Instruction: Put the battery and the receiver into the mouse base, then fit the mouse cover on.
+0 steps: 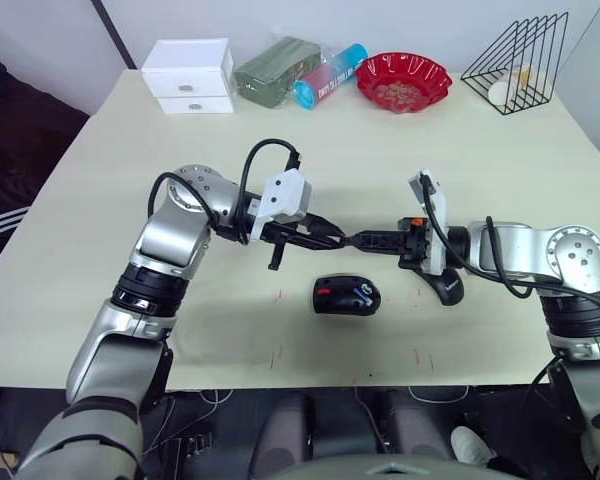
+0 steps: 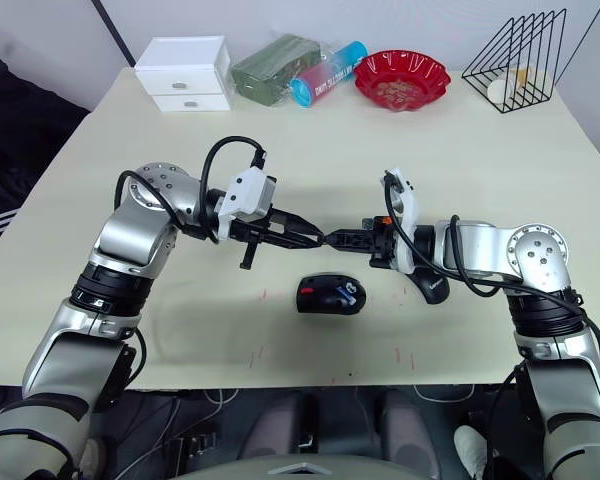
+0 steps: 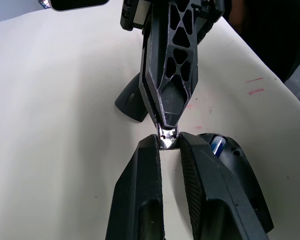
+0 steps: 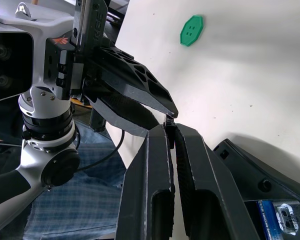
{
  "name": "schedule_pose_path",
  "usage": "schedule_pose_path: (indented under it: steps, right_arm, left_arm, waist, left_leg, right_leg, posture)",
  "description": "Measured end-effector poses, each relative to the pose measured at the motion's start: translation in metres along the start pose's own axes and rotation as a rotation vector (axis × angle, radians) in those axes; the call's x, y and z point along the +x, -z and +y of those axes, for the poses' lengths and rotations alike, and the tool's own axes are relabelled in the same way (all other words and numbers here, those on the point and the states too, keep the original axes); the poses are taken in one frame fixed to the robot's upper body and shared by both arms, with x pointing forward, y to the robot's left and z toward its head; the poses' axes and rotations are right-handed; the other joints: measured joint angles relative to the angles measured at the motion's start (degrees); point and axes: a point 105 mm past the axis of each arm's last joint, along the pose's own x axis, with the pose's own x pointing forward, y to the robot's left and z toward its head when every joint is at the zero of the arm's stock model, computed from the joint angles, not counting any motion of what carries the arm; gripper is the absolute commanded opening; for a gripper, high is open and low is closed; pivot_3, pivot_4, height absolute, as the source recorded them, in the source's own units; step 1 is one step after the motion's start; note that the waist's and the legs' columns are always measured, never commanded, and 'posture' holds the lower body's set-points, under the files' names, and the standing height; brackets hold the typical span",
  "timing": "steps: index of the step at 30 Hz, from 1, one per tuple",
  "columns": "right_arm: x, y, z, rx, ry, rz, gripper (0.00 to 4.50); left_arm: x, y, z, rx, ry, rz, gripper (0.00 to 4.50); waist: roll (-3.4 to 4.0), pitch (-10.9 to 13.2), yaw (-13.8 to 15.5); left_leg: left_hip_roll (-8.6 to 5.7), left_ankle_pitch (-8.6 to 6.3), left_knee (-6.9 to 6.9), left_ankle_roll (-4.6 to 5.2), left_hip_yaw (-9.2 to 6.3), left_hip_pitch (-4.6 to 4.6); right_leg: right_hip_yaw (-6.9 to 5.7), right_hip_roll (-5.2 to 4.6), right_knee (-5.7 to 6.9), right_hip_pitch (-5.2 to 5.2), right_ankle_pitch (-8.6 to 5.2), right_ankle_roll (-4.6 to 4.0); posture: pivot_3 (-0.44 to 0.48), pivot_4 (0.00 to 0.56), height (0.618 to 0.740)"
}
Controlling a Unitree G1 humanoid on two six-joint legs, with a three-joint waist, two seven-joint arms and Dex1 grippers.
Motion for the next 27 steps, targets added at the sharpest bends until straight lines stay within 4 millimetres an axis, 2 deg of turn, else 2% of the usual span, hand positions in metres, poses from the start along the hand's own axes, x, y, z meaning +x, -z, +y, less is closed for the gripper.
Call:
schedule_pose_path:
  steps: [9,11,13,16,19,22,25,27]
  right_arm:
    - [0.002,0.002,-0.001,0.003,0.004,0.006,0.08]
    - [0.001,0.002,0.0,0.002,0.003,0.006,0.0]
    - [0.0,0.002,0.001,-0.012,-0.001,0.012,0.0]
    - [-0.003,0.003,0.004,-0.029,-0.01,0.014,0.0]
    - [-0.007,0.006,0.001,-0.027,-0.011,0.017,0.0]
    - [-0.013,0.009,0.0,-0.039,0.004,0.023,0.0]
    - [-0.027,0.011,-0.006,-0.062,0.053,0.031,0.0]
    - [-0.027,0.012,-0.007,-0.063,0.055,0.033,0.0]
  left_arm:
    - [0.0,0.002,-0.001,0.012,0.003,0.011,0.08]
    - [0.0,0.002,-0.001,0.011,0.002,0.011,1.13]
    - [0.0,0.003,-0.002,-0.002,-0.001,0.003,1.67]
    - [0.0,0.01,-0.009,-0.034,0.009,-0.003,2.92]
    - [0.001,0.016,-0.016,-0.072,0.013,-0.004,4.46]
    - [0.001,0.018,-0.02,-0.084,0.0,-0.01,4.46]
    - [0.004,0.037,-0.035,-0.173,-0.01,-0.007,4.46]
    - [0.004,0.038,-0.037,-0.185,-0.008,-0.004,4.46]
  waist:
    - [0.0,0.0,0.0]
    - [0.0,0.0,0.0]
    - [0.0,0.0,0.0]
    - [0.0,0.0,-0.04]
    - [0.0,0.0,-0.01]
    - [0.01,-0.01,0.01]
    - [0.0,-0.01,0.05]
    - [0.0,0.0,0.06]
  left_leg:
    - [0.0,0.0,0.0,0.0,0.0,0.0]
    - [0.0,0.0,0.0,0.0,0.0,0.0]
    - [0.0,0.0,0.0,0.0,0.0,0.0]
    - [0.01,0.0,0.0,0.0,0.0,0.0]
    - [0.01,0.0,0.0,0.0,0.0,-0.01]
    - [0.03,0.0,0.0,0.0,0.01,0.01]
    - [0.03,0.0,0.0,0.01,0.0,0.0]
    - [0.03,0.0,0.0,0.01,-0.01,0.0]
  right_leg:
    - [0.0,0.0,0.0,0.0,0.0,0.0]
    - [0.0,0.0,0.0,0.0,0.0,0.0]
    - [0.0,0.0,0.0,0.0,0.0,0.0]
    - [0.01,0.0,-0.01,-0.01,0.0,0.0]
    - [0.0,0.0,0.0,-0.01,0.0,0.0]
    - [0.02,-0.03,0.0,-0.01,0.0,0.0]
    - [0.01,-0.02,0.0,-0.01,0.0,0.0]
    - [-0.01,-0.01,0.01,-0.01,0.0,0.0]
  posture:
    - [0.0,0.15,0.74]
    - [0.0,0.15,0.74]
    - [0.0,0.15,0.74]
    - [0.0,0.15,0.74]
    - [0.0,0.15,0.74]
    - [0.0,0.15,0.74]
    - [0.0,0.15,0.74]
    - [0.0,0.15,0.74]
